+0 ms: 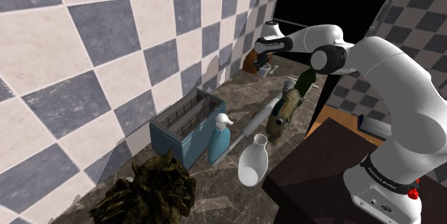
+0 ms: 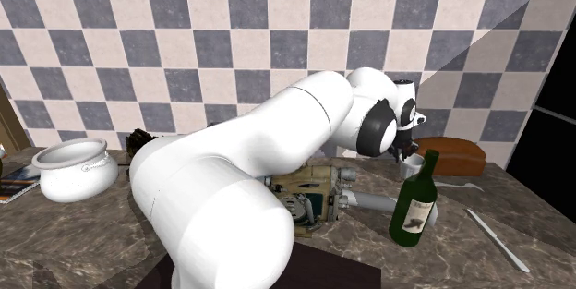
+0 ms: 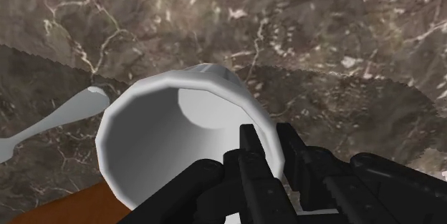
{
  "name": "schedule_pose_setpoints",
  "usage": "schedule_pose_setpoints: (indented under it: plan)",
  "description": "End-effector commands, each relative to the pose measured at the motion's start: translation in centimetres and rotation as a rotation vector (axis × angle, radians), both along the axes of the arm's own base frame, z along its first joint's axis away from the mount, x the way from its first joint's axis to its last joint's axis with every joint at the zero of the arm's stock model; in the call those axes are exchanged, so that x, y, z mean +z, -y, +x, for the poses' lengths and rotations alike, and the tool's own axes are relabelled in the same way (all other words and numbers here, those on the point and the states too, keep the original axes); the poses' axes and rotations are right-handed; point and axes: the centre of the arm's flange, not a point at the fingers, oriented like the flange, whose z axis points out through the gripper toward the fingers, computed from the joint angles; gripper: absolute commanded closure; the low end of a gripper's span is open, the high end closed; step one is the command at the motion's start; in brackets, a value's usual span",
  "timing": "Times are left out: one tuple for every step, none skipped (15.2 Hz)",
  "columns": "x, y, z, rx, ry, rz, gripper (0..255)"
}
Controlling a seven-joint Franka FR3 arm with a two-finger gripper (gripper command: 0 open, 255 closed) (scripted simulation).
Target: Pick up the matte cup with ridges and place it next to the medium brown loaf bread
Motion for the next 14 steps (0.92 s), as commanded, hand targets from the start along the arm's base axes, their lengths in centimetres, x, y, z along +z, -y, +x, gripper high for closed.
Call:
schedule_pose_setpoints:
  plan:
    - [-1.31,0.05,0.06,0.0,0.001,0.0,255]
    - [-1.31,0.05,0.06,0.0,0.001,0.0,255]
    - [-1.31,0.05,0.05,0.0,0.001,0.0,255]
    - [-1.31,0.05,0.06,0.0,0.001,0.0,255]
    - [-1.31,0.05,0.06,0.0,0.001,0.0,255]
    - [-1.31,0.05,0.06,0.0,0.001,0.0,255]
    - [-1.31,0.05,0.06,0.0,0.001,0.0,255]
    - [-1.31,0.05,0.06,0.0,0.001,0.0,255]
    - [-1.31,0.05,0.06,0.0,0.001,0.0,255]
    - [-1.31,0.05,0.06,0.0,0.001,0.0,0]
    - [-1.31,0.04,0.06,0.0,0.001,0.0,0]
    - [-1.31,0.04,0.06,0.0,0.001,0.0,0]
    - [-1.31,0.04,0.06,0.0,0.001,0.0,0]
    - [-1.31,0.04,0.06,0.0,0.001,0.0,0]
